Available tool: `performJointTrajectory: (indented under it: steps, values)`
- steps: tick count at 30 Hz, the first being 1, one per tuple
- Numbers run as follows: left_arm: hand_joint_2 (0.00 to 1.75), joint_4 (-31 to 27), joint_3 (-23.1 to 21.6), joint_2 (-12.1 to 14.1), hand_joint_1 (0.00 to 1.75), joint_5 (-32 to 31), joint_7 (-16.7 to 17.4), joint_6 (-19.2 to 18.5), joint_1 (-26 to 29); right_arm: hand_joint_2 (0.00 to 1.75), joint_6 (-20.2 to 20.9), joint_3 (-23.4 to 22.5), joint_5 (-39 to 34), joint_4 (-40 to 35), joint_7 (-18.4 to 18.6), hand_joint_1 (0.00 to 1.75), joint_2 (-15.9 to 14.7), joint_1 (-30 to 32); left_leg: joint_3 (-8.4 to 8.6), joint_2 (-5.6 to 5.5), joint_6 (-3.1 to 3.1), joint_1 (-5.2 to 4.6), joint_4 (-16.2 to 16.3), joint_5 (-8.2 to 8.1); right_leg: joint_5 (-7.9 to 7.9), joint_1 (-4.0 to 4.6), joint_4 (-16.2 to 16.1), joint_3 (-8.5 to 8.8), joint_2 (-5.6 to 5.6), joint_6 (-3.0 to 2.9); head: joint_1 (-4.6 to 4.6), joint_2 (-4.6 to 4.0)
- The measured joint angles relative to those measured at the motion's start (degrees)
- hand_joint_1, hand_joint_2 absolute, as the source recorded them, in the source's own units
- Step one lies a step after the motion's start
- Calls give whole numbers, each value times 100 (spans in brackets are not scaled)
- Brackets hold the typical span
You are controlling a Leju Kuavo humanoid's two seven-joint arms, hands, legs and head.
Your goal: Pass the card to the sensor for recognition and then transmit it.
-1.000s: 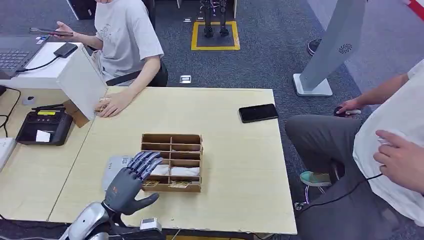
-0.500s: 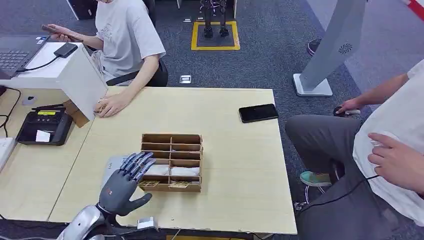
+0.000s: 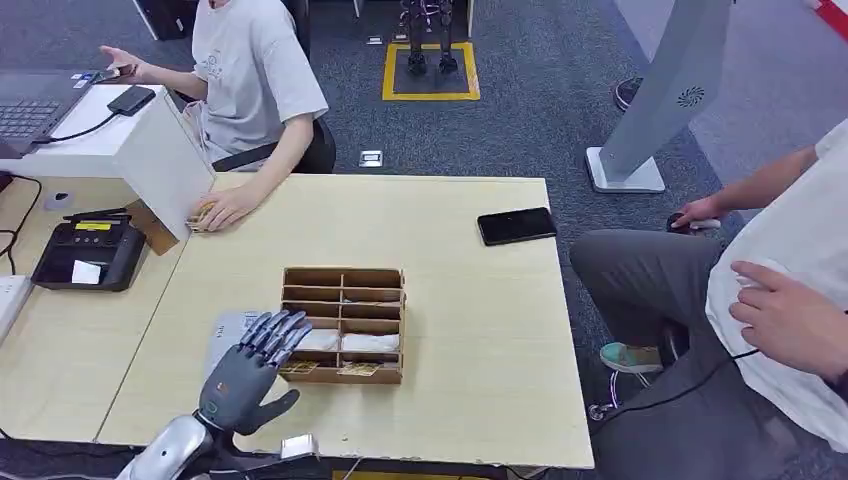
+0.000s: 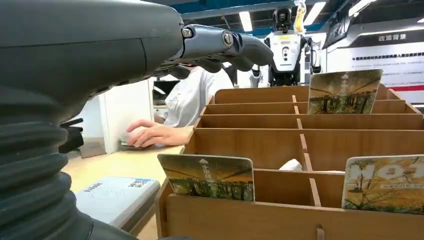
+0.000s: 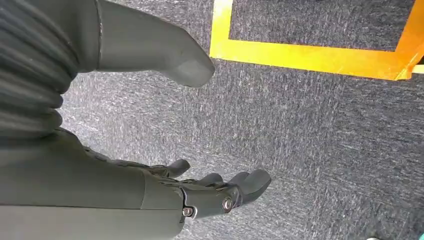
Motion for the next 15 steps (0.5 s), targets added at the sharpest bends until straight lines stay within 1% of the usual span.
performJointTrajectory:
  steps: [8,15]
  values:
    - [175,151,-4,-136,0,26,0,-4,-38,175,2,0,17,0,0,0,0,-4,1,0,0,0,0,0,0,0,0,0,0,0,0,0]
    - [175,229,-4,-190,0,31,7,-2,-51,175,-2,0,61,0,-15,0,0,-5,1,0,0,0,0,0,0,0,0,0,0,0,0,0]
